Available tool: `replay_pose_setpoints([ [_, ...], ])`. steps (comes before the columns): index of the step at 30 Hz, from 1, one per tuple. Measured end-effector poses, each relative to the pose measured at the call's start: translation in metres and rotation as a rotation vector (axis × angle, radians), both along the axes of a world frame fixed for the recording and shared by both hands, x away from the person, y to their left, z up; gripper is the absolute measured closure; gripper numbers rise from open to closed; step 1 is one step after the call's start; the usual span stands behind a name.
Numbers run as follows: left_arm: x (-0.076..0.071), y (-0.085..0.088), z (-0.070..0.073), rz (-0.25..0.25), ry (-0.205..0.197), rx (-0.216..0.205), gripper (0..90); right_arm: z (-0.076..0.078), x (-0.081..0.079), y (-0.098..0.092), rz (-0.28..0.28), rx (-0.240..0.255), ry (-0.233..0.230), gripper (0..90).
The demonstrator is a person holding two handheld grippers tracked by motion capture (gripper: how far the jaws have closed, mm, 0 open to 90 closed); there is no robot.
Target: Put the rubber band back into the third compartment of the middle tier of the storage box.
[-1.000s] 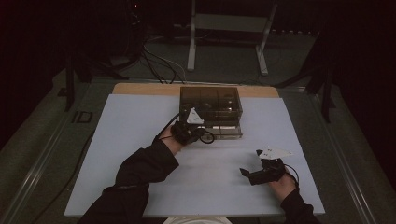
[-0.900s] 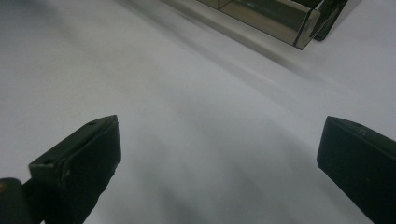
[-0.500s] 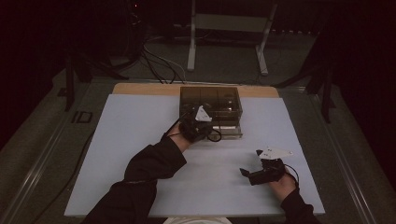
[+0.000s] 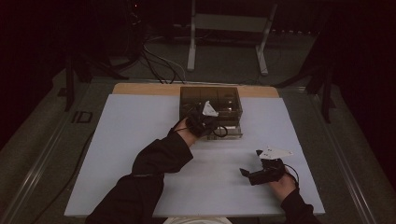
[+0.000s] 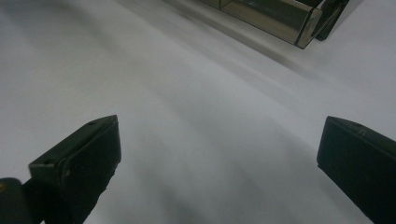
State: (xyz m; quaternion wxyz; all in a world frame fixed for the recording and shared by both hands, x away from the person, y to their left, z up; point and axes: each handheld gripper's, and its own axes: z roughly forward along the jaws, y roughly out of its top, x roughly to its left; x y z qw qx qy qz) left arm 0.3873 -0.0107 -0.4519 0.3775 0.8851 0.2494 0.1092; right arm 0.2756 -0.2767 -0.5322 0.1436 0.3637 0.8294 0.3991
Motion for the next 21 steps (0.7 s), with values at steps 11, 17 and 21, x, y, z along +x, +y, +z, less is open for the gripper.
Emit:
replay_pose_setpoints([
  [11,0.007,-0.015,-0.005,0.007,0.008,-0.009,89.8,0.001,-0.001,-0.001,-0.001,0.0,-0.004,0.0],
  [17,0.014,-0.027,-0.008,0.013,0.011,-0.013,89.7,0.002,-0.001,-0.002,0.001,0.003,-0.006,0.0],
  [21,0.019,-0.033,-0.01,0.021,0.014,-0.02,89.6,0.002,-0.001,-0.002,0.002,0.007,-0.006,0.0],
])
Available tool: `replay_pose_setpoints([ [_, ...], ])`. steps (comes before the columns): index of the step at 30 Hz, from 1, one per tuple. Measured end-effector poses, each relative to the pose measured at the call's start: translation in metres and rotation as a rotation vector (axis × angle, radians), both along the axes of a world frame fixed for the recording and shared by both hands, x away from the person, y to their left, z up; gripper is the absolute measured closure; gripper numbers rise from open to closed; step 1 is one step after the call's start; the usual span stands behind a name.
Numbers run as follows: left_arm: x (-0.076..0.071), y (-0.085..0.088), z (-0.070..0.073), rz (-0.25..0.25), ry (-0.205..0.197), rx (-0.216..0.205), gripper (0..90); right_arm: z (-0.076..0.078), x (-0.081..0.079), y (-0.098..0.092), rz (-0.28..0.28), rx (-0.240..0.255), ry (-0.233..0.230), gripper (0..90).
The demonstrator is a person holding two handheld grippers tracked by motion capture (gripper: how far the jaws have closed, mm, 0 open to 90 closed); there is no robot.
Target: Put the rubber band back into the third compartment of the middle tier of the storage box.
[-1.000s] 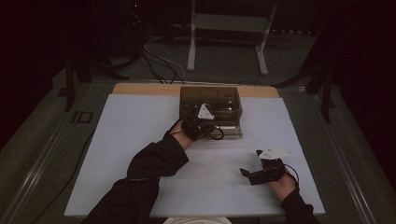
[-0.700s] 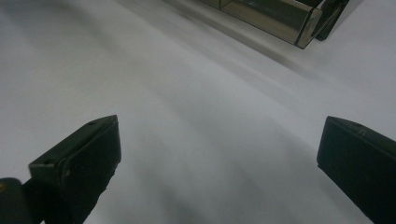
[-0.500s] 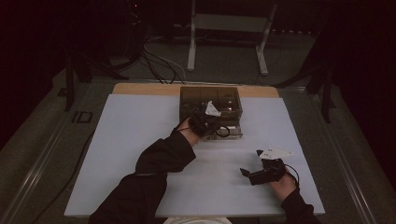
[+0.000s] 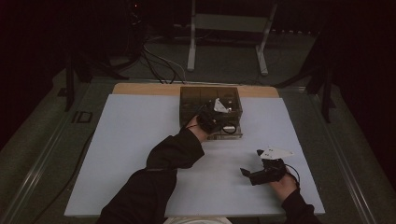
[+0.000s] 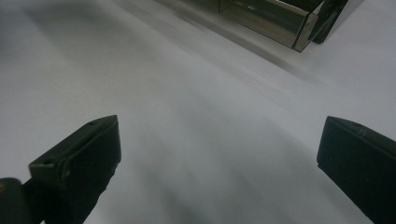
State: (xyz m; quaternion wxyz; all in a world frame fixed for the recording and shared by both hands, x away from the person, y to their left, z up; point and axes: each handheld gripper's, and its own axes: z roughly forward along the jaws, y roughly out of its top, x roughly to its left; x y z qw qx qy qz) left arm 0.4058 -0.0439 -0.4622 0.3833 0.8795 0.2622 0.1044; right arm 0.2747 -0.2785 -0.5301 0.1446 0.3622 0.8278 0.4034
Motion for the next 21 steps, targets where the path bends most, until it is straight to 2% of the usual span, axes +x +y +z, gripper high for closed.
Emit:
replay_pose_setpoints([
  [10,0.012,-0.01,-0.009,0.018,0.013,-0.008,89.5,0.001,0.0,-0.001,0.0,0.003,-0.003,0.0],
  [13,0.017,-0.011,-0.014,0.036,0.032,-0.018,89.3,0.001,0.0,-0.001,0.001,0.003,-0.003,0.0],
  [19,0.019,-0.013,-0.019,0.046,0.03,-0.003,89.0,0.0,0.0,0.0,0.002,0.0,-0.002,0.0],
  [21,0.018,-0.014,-0.021,0.032,0.035,0.005,86.1,0.0,0.0,0.0,0.002,-0.001,-0.002,0.0],
])
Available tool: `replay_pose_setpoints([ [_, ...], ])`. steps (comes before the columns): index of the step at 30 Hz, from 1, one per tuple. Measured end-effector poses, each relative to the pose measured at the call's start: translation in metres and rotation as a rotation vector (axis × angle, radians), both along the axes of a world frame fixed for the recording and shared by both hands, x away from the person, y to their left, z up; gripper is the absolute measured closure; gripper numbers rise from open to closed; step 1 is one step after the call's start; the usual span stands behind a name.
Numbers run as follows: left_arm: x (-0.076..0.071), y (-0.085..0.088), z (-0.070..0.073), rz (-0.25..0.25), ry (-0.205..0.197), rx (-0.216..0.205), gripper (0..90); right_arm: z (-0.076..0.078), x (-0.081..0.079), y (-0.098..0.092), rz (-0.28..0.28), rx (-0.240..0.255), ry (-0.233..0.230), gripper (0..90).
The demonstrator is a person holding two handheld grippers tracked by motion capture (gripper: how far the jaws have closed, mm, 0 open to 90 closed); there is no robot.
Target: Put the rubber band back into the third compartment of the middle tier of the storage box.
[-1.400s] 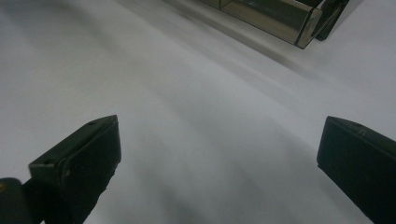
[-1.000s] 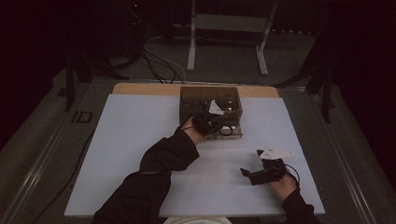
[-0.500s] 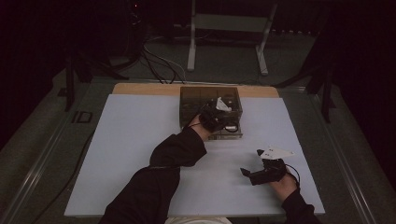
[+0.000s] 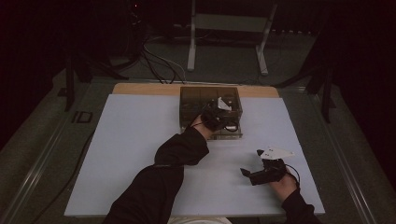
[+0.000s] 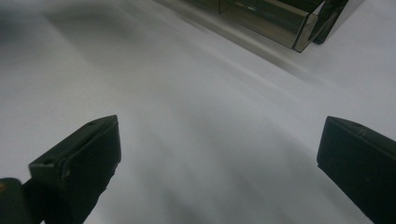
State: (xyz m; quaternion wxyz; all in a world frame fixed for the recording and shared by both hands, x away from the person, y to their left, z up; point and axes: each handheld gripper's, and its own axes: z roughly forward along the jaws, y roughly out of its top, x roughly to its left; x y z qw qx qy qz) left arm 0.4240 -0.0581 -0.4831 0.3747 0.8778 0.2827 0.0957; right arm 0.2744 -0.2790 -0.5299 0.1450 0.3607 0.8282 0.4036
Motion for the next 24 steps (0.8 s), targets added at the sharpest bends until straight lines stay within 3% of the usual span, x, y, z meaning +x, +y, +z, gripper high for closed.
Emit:
replay_pose_setpoints([
  [3,-0.002,0.0,0.001,-0.012,-0.006,-0.005,77.1,0.0,0.0,0.0,0.0,0.0,0.0,0.0],
  [5,-0.006,0.0,0.004,0.009,-0.028,-0.005,64.0,0.0,0.0,0.0,0.001,0.0,-0.001,0.0],
  [7,-0.007,0.001,0.007,0.007,-0.027,-0.01,55.2,0.0,0.0,0.0,0.001,0.0,0.0,0.0],
  [16,-0.018,0.003,0.017,-0.018,-0.031,-0.028,37.8,0.0,0.0,0.0,0.002,0.0,0.0,0.0],
  [20,-0.022,0.006,0.023,-0.032,-0.032,-0.038,26.7,0.0,0.0,0.0,0.0,0.001,0.002,0.0],
  [22,-0.023,0.009,0.026,-0.068,-0.023,-0.057,17.4,-0.001,0.0,0.0,0.0,0.001,0.002,0.0],
  [24,-0.025,0.011,0.029,-0.062,-0.033,-0.053,16.5,-0.001,0.0,0.0,-0.001,0.001,0.004,0.0],
])
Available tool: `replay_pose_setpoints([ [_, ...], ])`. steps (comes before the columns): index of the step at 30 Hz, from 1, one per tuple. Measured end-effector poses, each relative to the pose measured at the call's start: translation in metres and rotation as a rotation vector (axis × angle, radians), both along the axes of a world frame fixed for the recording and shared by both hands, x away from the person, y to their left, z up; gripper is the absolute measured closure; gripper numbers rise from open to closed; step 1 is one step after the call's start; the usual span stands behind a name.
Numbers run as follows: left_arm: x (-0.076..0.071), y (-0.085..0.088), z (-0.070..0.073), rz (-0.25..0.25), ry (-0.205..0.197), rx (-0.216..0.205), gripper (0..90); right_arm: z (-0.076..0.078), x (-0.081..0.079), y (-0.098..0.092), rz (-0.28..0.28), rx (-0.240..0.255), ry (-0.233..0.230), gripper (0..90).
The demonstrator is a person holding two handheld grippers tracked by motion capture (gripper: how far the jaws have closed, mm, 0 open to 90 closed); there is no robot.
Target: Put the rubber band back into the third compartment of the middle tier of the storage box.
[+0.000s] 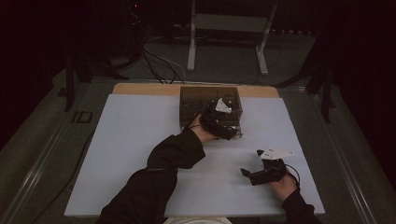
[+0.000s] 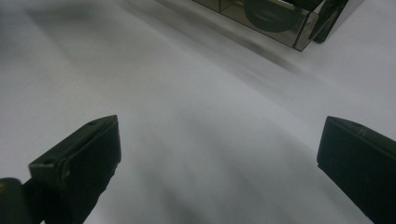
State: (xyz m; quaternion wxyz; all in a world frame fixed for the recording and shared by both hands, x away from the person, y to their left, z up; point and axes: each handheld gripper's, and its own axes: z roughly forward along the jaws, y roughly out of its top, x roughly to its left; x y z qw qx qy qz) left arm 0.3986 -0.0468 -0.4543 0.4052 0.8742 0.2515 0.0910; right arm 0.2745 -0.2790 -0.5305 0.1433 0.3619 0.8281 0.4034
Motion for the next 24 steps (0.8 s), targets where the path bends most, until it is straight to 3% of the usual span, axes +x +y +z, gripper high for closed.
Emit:
replay_pose_setpoints([
  [2,-0.001,0.003,0.003,-0.004,0.0,-0.013,15.9,0.0,0.0,0.0,0.0,0.0,0.0,0.0],
  [8,-0.004,0.015,0.009,-0.024,-0.003,-0.019,3.2,0.0,0.0,0.0,-0.001,0.002,0.0,0.0],
  [24,-0.01,0.062,0.019,0.021,-0.022,-0.016,2.3,0.001,0.0,0.002,-0.001,-0.006,-0.003,0.0],
])
